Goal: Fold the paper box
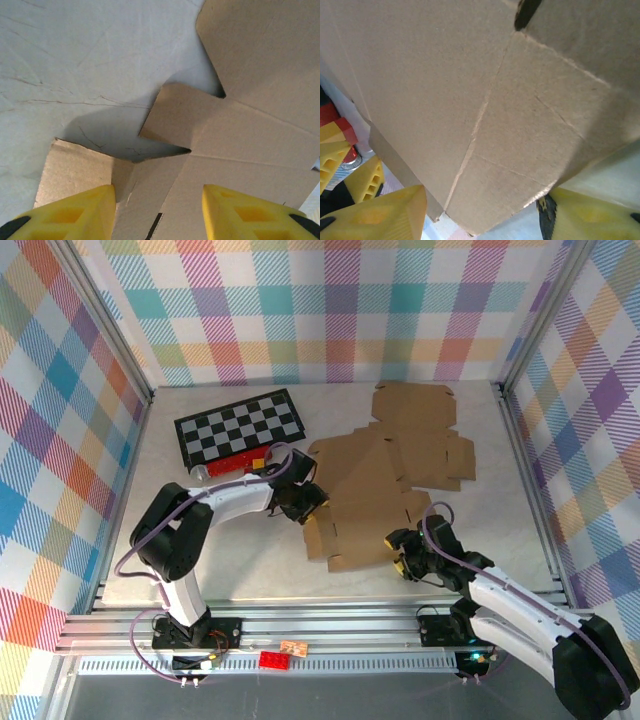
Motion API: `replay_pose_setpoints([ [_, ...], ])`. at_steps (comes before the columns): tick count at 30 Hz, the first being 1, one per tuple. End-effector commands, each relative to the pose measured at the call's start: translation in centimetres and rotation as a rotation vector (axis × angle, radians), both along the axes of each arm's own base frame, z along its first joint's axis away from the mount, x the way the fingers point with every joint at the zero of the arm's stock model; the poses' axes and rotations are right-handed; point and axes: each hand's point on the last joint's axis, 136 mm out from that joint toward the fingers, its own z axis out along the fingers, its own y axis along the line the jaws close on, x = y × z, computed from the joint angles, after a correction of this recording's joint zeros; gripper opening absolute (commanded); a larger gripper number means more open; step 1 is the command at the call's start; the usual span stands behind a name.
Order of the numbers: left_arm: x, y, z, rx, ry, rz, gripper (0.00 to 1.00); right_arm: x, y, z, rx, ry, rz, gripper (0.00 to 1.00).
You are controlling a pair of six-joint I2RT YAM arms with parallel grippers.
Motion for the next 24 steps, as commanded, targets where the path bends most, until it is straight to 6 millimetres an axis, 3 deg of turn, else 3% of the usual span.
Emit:
replay_pose_setpoints([
  [1,-0.7,0.2,-0.9,0.014,0.041,-0.072,0.48,0.4,-0.2,-0.7,-0.001,-0.037,-0.042,0.59],
  [12,-0.7,0.4,-1.6,0.03,0.072,-0.103,0.45,1.8,0.0,-1.0,-0.017,-0.143,-0.06,0.55],
  [24,-0.9,0.5,-1.8,0.042,0.084,-0.123,0.43,5.0,1.2,3.5,0.04,-0.317,-0.115,0.44],
])
